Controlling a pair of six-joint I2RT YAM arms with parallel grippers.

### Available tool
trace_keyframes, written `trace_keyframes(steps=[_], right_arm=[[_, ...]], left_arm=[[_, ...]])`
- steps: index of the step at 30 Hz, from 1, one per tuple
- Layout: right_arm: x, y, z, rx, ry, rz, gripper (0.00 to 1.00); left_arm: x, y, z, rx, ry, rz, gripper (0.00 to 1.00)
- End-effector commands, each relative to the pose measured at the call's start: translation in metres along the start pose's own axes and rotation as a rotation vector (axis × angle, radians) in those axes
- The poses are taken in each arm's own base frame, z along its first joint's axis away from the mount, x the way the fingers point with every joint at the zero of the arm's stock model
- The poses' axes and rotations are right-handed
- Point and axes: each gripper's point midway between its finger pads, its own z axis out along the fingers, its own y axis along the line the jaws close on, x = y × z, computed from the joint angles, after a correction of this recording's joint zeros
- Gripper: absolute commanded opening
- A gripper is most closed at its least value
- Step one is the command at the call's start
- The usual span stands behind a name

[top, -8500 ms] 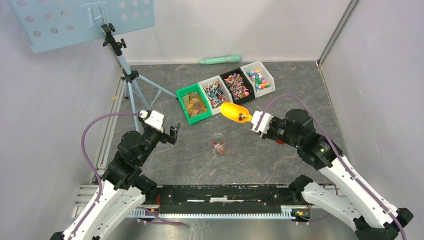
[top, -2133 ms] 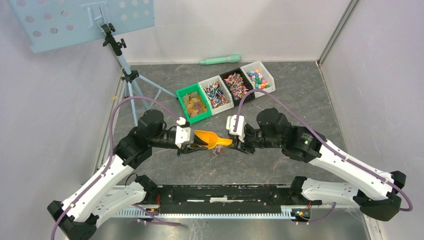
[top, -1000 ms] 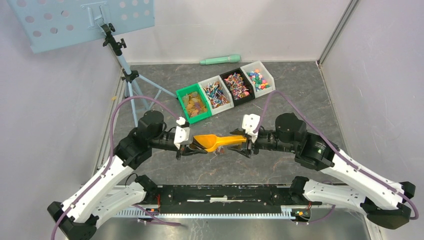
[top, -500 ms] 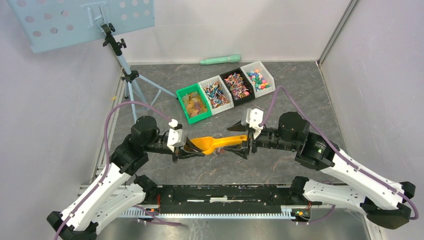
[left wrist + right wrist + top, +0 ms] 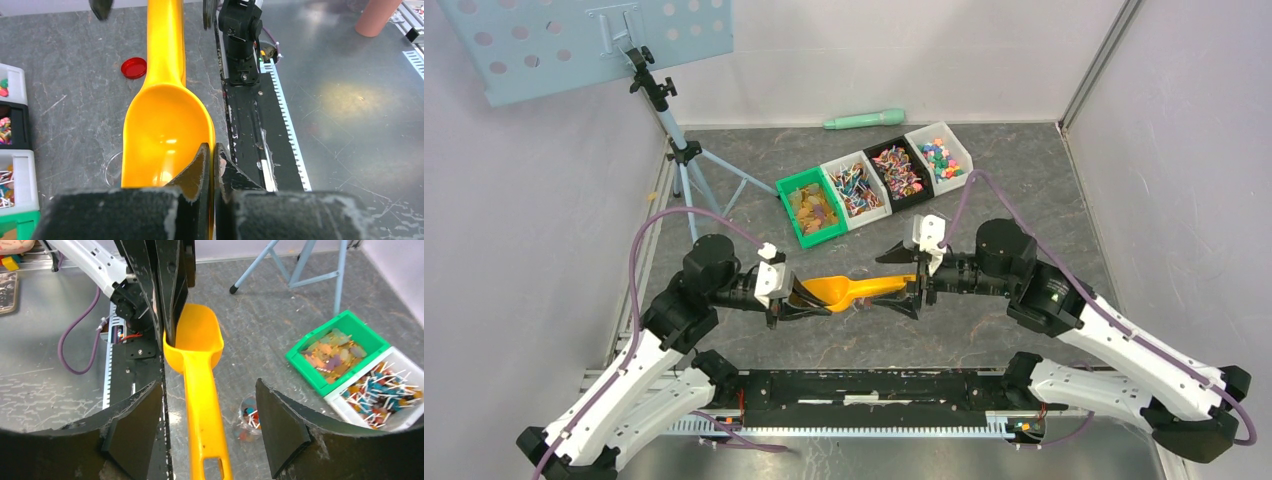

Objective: Pack the candies
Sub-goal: Adjust the spatula.

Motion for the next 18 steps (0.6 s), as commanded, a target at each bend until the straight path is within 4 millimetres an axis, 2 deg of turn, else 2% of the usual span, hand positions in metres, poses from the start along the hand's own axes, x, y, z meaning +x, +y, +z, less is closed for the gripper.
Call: trace_keyframes(steps=[1, 7, 9, 10, 14, 18], right_arm=[[0.003, 0.005, 0.002, -0.039, -0.049, 0.028, 0.74], [0.005, 0.008, 0.003, -0.076, -0.074, 0.044, 0.63], [0.003, 0.01, 0.002, -0.088, -0.09, 0.034, 0.54], [0.001, 0.011, 0.001, -0.092, -0.101, 0.031, 0.53], [-0.002, 0.015, -0.001, -0.109, -0.126, 0.037, 0.63], [-0.002, 0.016, -0.003, -0.113, -0.132, 0.041, 0.59]], left_arm=[[-0.017, 0.005, -0.001, -0.022, -0.064, 0.078, 0.02], [-0.02, 0.003, 0.0, -0.012, -0.085, 0.084, 0.02], [-0.019, 0.003, 0.001, -0.008, -0.083, 0.081, 0.02], [-0.019, 0.003, 0.001, -0.007, -0.083, 0.081, 0.02], [-0.015, 0.003, 0.002, -0.002, -0.081, 0.076, 0.02], [-0.015, 0.003, 0.003, 0.004, -0.083, 0.076, 0.02]])
